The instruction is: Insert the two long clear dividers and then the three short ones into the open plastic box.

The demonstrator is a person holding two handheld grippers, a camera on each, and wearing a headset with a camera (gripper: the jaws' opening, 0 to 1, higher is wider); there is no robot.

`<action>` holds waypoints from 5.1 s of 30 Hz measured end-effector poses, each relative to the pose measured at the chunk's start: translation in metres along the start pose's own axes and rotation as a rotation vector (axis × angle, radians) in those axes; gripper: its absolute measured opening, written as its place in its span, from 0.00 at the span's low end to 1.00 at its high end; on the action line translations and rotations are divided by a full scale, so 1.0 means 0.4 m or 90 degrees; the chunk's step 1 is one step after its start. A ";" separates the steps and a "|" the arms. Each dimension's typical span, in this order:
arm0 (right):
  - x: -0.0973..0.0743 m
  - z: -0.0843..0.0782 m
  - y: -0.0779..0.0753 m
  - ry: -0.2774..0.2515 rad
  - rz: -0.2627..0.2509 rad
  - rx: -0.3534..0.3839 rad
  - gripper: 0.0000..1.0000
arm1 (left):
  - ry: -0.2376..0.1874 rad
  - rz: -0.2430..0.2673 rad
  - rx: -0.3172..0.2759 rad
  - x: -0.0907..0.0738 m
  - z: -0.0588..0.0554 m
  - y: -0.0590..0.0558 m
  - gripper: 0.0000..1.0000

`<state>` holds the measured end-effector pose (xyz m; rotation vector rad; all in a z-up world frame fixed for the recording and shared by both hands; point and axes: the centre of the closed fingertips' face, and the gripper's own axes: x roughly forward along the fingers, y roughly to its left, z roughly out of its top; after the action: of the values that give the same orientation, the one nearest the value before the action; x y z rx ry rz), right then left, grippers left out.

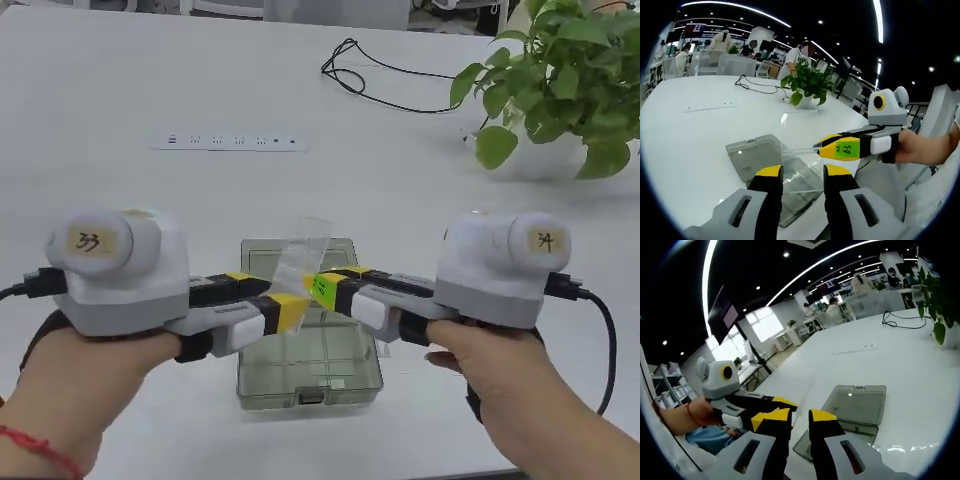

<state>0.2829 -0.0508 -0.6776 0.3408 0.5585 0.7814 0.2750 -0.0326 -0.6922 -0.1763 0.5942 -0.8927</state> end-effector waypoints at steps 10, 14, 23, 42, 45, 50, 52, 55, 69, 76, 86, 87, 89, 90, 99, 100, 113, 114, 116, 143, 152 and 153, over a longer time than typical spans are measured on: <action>0.011 -0.006 0.000 -0.001 -0.014 0.029 0.08 | -0.001 0.001 0.014 0.001 0.002 -0.003 0.30; 0.013 -0.004 -0.002 -0.006 -0.027 0.061 0.07 | -0.002 0.007 0.017 0.004 0.004 0.000 0.30; 0.014 0.004 -0.003 -0.008 -0.032 0.068 0.06 | -0.001 0.001 0.019 0.004 0.004 0.000 0.29; -0.010 0.022 -0.029 0.008 -0.045 0.064 0.07 | 0.009 -0.002 0.060 -0.039 -0.018 0.043 0.44; -0.014 0.016 -0.029 0.018 -0.046 0.066 0.07 | 0.009 -0.004 0.065 -0.046 -0.021 0.046 0.47; -0.022 0.004 -0.034 0.036 -0.049 0.070 0.07 | 0.010 -0.012 0.085 -0.058 -0.029 0.053 0.50; -0.027 0.000 -0.039 0.043 -0.055 0.066 0.07 | 0.007 -0.013 0.093 -0.062 -0.030 0.056 0.55; -0.033 0.003 -0.059 0.049 -0.061 0.065 0.07 | 0.010 -0.020 0.107 -0.071 -0.036 0.062 0.58; -0.037 -0.014 -0.086 0.123 -0.088 0.083 0.07 | 0.025 -0.051 0.198 -0.090 -0.074 0.069 0.82; -0.034 -0.029 -0.105 0.187 -0.125 0.096 0.07 | 0.033 -0.072 0.227 -0.088 -0.093 0.061 0.93; -0.036 -0.085 -0.157 0.294 -0.197 0.167 0.07 | 0.043 -0.079 0.245 -0.088 -0.113 0.076 1.00; -0.036 -0.093 -0.158 0.303 -0.200 0.175 0.07 | 0.043 -0.080 0.250 -0.088 -0.113 0.077 1.00; -0.037 -0.108 -0.154 0.320 -0.203 0.190 0.07 | 0.046 -0.082 0.249 -0.087 -0.117 0.081 1.00; -0.033 -0.116 -0.165 0.323 -0.202 0.195 0.07 | 0.045 -0.084 0.248 -0.086 -0.118 0.082 1.00; -0.020 -0.160 -0.197 0.369 -0.230 0.240 0.07 | 0.046 -0.098 0.250 -0.087 -0.126 0.092 1.00; -0.021 -0.164 -0.200 0.373 -0.235 0.241 0.07 | 0.046 -0.099 0.249 -0.087 -0.127 0.093 1.00; -0.013 -0.213 -0.209 0.408 -0.256 0.264 0.06 | 0.043 -0.114 0.248 -0.086 -0.132 0.087 1.00; -0.013 -0.218 -0.212 0.411 -0.259 0.264 0.06 | 0.044 -0.114 0.247 -0.086 -0.133 0.087 1.00; -0.013 -0.222 -0.214 0.413 -0.260 0.267 0.06 | 0.041 -0.114 0.244 -0.086 -0.132 0.087 1.00; 0.003 -0.246 -0.225 0.410 -0.282 0.252 0.06 | 0.038 -0.119 0.227 -0.077 -0.142 0.088 1.00; 0.004 -0.245 -0.227 0.409 -0.286 0.243 0.06 | 0.038 -0.119 0.225 -0.074 -0.142 0.087 1.00; 0.004 -0.245 -0.227 0.408 -0.285 0.244 0.06 | 0.038 -0.119 0.224 -0.074 -0.142 0.087 1.00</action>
<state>0.2772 -0.1018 -0.8010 0.2951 1.3464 0.3279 0.2530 0.0177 -0.7402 0.1146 0.4712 -1.1726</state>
